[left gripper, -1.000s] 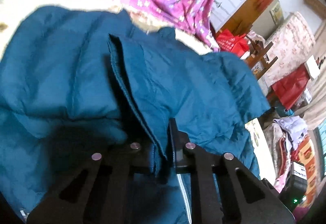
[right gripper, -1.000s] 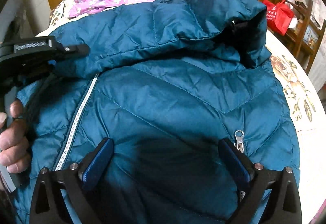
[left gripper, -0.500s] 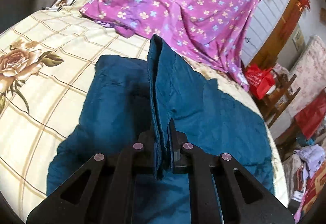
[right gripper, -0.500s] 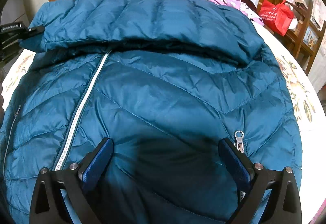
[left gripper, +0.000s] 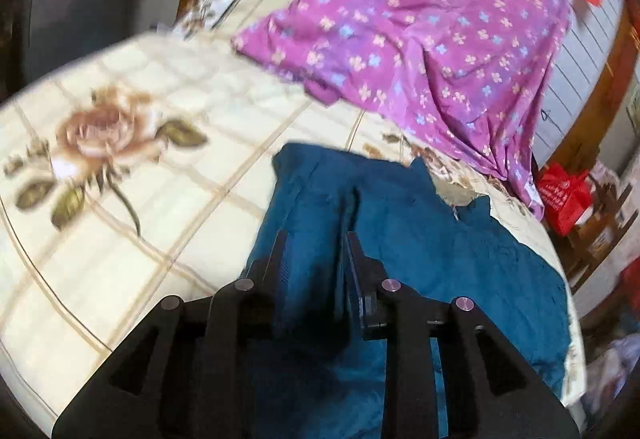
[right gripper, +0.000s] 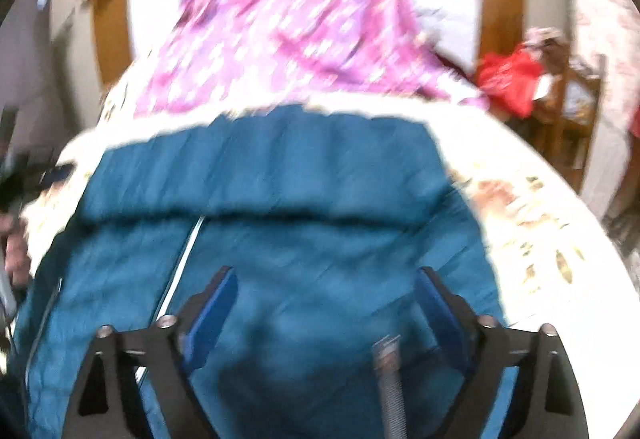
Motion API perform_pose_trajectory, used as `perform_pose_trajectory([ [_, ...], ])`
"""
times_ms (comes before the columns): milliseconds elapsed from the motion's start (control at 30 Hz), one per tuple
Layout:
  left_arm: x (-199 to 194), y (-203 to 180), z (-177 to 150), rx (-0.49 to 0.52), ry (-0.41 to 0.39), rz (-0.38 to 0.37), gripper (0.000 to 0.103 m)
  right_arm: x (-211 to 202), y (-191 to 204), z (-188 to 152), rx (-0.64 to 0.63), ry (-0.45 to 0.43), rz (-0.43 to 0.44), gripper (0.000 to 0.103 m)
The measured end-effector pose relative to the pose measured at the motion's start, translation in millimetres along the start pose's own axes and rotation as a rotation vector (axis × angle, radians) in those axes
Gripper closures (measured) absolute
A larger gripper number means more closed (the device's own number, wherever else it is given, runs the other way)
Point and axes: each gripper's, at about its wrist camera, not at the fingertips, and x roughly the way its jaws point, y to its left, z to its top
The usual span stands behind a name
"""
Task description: Fold large clothes
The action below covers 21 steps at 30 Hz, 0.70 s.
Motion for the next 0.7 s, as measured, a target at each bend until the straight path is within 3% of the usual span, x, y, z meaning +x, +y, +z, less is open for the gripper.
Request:
perform_pose_trajectory([
  [67,8,-21,-1,0.092,0.005,-0.014,0.079,3,-21,8,0.053,-0.028,-0.011,0.033],
  [133,21,-45,-6,0.200,0.012,-0.019,0.079,18,-48,16,0.128,-0.009,-0.003,0.052],
  [233,45,-65,-12,0.309,0.034,0.023,0.079,39,-77,35,0.265,-0.008,0.047,0.053],
  [333,66,-66,-14,0.336,0.069,0.051,0.079,60,-75,68,0.210,-0.053,0.077,0.053],
  [400,76,-59,-21,0.335,0.103,0.059,0.078,86,-73,88,0.205,0.005,0.187,0.054],
  [433,80,-53,-25,0.320,0.126,0.064,0.078,101,-71,91,0.189,0.049,0.190,0.055],
  [500,87,-47,-26,0.291,0.167,0.048,0.078,137,-74,91,0.138,0.130,0.116,0.056],
  [567,92,-42,-27,0.258,0.207,0.004,0.077,176,-87,74,0.126,0.268,0.103,0.060],
  [700,93,-42,-32,0.266,0.215,-0.001,0.077,178,-104,71,0.169,0.304,0.078,0.062],
])
